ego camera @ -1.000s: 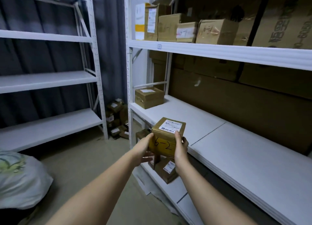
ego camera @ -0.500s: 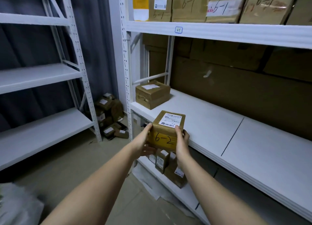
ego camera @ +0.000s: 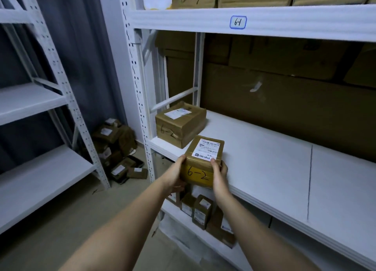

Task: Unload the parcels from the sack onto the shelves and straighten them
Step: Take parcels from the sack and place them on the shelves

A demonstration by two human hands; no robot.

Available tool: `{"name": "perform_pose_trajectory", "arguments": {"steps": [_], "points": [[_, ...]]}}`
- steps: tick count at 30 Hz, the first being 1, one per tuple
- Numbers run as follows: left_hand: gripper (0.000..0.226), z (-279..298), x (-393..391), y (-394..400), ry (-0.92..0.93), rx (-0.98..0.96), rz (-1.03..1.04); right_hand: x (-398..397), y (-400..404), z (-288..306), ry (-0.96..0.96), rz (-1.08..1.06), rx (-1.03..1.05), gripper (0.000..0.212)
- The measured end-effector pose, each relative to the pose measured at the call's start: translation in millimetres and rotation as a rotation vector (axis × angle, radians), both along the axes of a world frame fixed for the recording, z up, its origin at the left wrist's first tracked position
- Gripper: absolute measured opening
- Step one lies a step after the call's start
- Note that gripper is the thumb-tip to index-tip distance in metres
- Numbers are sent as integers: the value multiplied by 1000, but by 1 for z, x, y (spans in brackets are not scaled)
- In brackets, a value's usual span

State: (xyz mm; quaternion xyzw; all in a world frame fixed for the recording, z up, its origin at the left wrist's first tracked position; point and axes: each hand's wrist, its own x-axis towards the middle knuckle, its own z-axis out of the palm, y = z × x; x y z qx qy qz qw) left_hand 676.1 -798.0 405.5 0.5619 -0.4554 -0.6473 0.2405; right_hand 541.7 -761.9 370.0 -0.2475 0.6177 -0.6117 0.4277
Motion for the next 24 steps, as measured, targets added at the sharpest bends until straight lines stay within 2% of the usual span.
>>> {"name": "perform_pose_trajectory", "arguments": {"steps": [5, 9, 11, 14, 17, 21, 24], "points": [[65, -16, 5, -54, 61, 57, -66, 5, -46, -12, 10, -53, 64, 50], [56, -33, 6, -104, 93, 64, -122, 11, -79, -21, 70, -144, 69, 37], [54, -41, 8, -126, 101, 91, -157, 15, -95, -23, 83, -192, 111, 45], [51, -48, 11, -152, 114, 143, -177, 22, -115, -26, 30, -224, 136, 51], [47, -50, 12, -173, 141, 188, -203, 28, -126, -25, -56, -248, 112, 36], [49, -56, 8, -193, 118, 214, -218, 27, -139, -34, -58, -259, 165, 48], [50, -58, 7, -201, 95, 228, -252, 23, -148, -40, 7, -275, 199, 48]]}}
